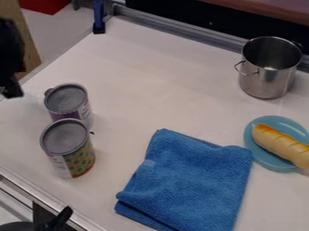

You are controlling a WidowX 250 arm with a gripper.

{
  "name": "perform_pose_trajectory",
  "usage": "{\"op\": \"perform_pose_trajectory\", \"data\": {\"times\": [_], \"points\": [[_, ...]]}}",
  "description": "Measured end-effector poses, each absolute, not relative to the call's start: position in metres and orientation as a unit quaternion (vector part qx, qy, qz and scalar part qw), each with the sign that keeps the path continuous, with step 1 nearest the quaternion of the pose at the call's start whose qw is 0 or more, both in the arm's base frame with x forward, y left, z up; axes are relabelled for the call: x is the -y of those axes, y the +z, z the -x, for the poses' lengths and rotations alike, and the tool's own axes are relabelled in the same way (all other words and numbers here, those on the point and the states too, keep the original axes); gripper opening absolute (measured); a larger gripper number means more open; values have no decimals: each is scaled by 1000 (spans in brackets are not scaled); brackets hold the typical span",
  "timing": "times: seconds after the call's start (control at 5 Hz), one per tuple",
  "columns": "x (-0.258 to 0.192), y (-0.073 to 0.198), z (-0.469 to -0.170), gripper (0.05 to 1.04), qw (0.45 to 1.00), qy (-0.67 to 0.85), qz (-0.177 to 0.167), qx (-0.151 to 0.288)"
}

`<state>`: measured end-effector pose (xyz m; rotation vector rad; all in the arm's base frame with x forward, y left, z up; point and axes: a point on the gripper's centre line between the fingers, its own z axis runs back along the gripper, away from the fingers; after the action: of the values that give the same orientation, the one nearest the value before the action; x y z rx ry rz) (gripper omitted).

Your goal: Put the small can below the silver pot

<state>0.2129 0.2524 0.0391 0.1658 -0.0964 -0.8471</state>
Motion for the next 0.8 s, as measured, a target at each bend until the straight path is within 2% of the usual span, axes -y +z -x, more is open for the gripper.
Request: {"op": "perform_pose_trajectory", "data": {"times": [0.2, 0.6, 0.8], "points": [[-238, 31, -200, 1000, 900, -426, -81, 44], [-210, 13, -203, 1000, 908, -409, -70, 63], [-202, 19, -211, 1000, 912, -395, -74, 85]]}}
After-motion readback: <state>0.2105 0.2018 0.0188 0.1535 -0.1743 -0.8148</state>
